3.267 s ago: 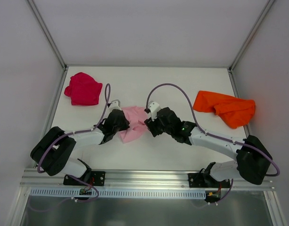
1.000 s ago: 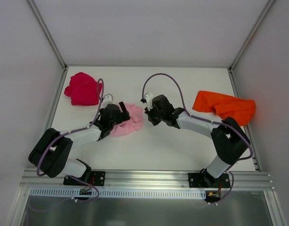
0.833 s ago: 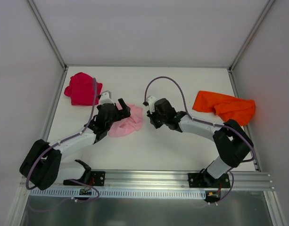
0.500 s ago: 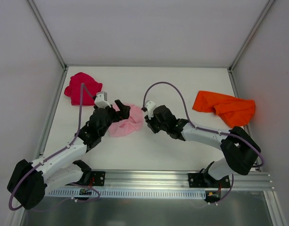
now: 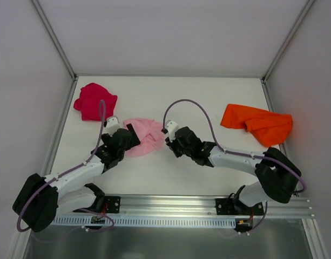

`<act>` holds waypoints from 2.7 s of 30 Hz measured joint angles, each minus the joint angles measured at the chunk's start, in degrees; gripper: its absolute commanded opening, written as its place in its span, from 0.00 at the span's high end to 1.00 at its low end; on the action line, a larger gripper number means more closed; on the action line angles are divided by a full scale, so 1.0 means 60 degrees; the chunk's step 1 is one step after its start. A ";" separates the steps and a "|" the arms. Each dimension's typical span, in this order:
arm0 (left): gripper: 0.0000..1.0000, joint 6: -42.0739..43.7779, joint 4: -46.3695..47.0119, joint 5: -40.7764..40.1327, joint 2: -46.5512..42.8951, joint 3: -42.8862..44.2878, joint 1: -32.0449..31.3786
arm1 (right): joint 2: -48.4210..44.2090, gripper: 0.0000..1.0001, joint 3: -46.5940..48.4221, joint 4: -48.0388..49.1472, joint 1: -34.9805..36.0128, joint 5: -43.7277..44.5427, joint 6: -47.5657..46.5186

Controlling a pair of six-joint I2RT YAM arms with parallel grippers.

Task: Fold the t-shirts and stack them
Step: Put the neatly folded tshirt into the corner of the board with the left arm

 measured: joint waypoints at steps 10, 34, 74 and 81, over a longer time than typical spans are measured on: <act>0.01 -0.0324 -0.0189 -0.0590 0.1639 0.0248 0.0015 | -0.0339 0.83 -0.0280 -0.0018 0.0288 0.0637 -0.0007; 0.01 0.0616 0.4768 0.3326 0.3814 -0.0178 0.1264 | -0.1894 0.81 -0.1038 -0.0026 0.0288 0.1807 0.0098; 1.00 0.2889 0.2127 0.3843 0.3679 0.4907 0.1639 | -0.2732 0.82 -0.1796 0.0331 0.0437 0.1625 0.0164; 1.00 0.3763 0.0528 0.3326 0.4619 0.6415 0.2000 | -0.2823 0.82 -0.2044 0.0459 0.0444 0.1585 0.0160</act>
